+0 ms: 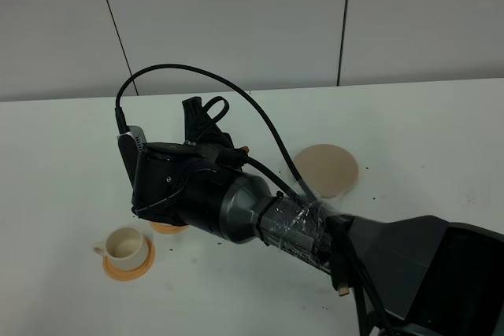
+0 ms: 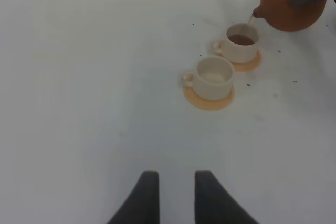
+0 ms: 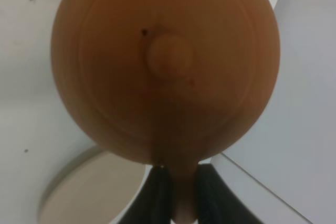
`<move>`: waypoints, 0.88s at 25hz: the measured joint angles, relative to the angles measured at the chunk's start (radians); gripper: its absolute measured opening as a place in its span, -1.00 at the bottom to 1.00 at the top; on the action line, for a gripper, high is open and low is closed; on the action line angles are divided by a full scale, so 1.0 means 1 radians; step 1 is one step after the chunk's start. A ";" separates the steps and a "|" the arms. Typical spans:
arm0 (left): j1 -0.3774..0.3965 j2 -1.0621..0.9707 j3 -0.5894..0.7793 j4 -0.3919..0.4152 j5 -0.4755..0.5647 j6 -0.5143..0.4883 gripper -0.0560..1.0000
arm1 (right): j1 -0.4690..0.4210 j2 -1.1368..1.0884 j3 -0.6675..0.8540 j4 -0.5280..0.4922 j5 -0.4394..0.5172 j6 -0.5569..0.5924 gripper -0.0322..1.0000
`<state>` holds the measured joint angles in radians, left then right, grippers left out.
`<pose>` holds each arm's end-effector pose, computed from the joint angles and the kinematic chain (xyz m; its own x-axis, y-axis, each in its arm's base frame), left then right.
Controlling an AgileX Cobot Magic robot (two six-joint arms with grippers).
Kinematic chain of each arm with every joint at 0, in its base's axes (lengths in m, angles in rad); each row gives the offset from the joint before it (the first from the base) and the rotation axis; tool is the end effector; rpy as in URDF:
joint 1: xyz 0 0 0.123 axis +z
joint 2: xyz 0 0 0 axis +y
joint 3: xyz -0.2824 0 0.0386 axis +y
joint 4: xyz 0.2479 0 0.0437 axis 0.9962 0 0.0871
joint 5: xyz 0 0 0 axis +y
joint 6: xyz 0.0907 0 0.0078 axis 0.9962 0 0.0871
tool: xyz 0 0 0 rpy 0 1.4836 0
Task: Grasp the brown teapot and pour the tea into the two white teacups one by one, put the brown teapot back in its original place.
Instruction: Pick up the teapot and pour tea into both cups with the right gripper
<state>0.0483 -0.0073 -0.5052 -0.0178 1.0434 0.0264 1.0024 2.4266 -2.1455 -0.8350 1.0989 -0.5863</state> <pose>-0.0058 -0.0017 0.2800 -0.4293 -0.0033 -0.9032 -0.0269 0.9996 0.0092 0.3300 0.4049 0.1908 0.1738 -0.9392 0.2960 -0.6559 -0.3346 -0.6766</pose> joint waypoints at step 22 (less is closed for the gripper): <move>0.000 0.000 0.000 0.000 0.000 0.000 -0.44 | 0.000 0.000 0.000 0.002 0.000 0.035 -0.75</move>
<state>0.0483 -0.0073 -0.5052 -0.0178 1.0434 0.0264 1.0024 2.4266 -2.1455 -0.8329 1.0989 -0.5517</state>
